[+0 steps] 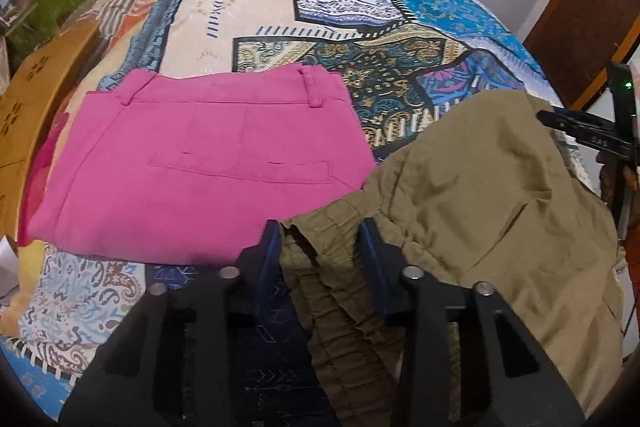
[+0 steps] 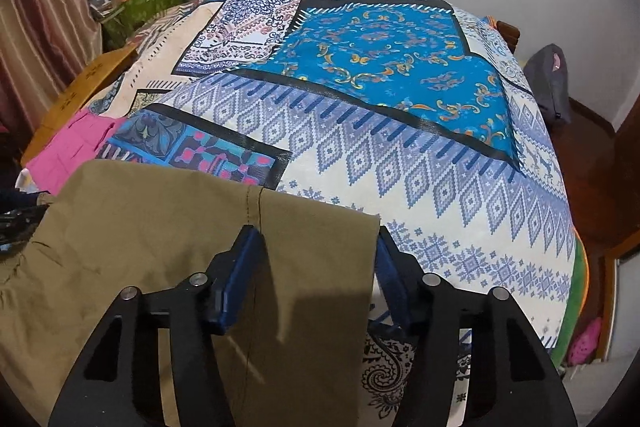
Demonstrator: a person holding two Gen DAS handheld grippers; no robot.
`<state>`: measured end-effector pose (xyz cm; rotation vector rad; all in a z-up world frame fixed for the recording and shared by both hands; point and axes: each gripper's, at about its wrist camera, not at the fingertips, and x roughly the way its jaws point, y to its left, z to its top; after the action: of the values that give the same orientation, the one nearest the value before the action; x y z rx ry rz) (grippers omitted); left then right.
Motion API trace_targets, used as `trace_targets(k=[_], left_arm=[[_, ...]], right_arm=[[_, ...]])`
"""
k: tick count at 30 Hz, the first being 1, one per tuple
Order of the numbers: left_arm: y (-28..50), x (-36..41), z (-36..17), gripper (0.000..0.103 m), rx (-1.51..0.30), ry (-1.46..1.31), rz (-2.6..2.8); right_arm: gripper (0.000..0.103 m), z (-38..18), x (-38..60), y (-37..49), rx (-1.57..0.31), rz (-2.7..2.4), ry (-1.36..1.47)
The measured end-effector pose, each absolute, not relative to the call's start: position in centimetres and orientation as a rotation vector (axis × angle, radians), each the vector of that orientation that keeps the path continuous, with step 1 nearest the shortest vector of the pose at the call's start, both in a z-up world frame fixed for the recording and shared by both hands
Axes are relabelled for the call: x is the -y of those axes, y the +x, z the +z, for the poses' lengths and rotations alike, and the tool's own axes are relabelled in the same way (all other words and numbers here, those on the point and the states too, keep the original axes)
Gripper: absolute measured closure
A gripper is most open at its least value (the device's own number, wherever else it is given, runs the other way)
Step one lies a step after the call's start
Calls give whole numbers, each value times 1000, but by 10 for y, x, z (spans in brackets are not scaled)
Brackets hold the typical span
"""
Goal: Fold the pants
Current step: 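Grasp the waistband with the left gripper and lift it while the right gripper grasps the leg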
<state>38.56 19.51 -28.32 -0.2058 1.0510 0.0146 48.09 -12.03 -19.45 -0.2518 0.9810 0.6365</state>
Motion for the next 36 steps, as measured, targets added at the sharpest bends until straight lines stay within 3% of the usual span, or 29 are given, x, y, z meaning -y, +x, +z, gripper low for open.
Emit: trace_targets(k=[4,5,7,10,25,36], left_arm=[[384,-188,-279,73,-1043,-158,52],[383,-182,-275,76,-1029,-102,76],[381,-174,-271,92,-1011,-32,113],[380,-173,-262,96,-992,1,139],[377,-175,-158,103,-808,-16,114],[307,-147,-90,103,-713,4,46]], right_arm=[[89,-193,125,482,-978,603,-251],[93,-192,126,483,-981,610,-237],[95,-190,126,481,-970,608,-235],[97,-182,125,477,-942,597,-239],[98,-80,136,458,-695,598,-130],[98,-23,172,383,-590,627,-79]])
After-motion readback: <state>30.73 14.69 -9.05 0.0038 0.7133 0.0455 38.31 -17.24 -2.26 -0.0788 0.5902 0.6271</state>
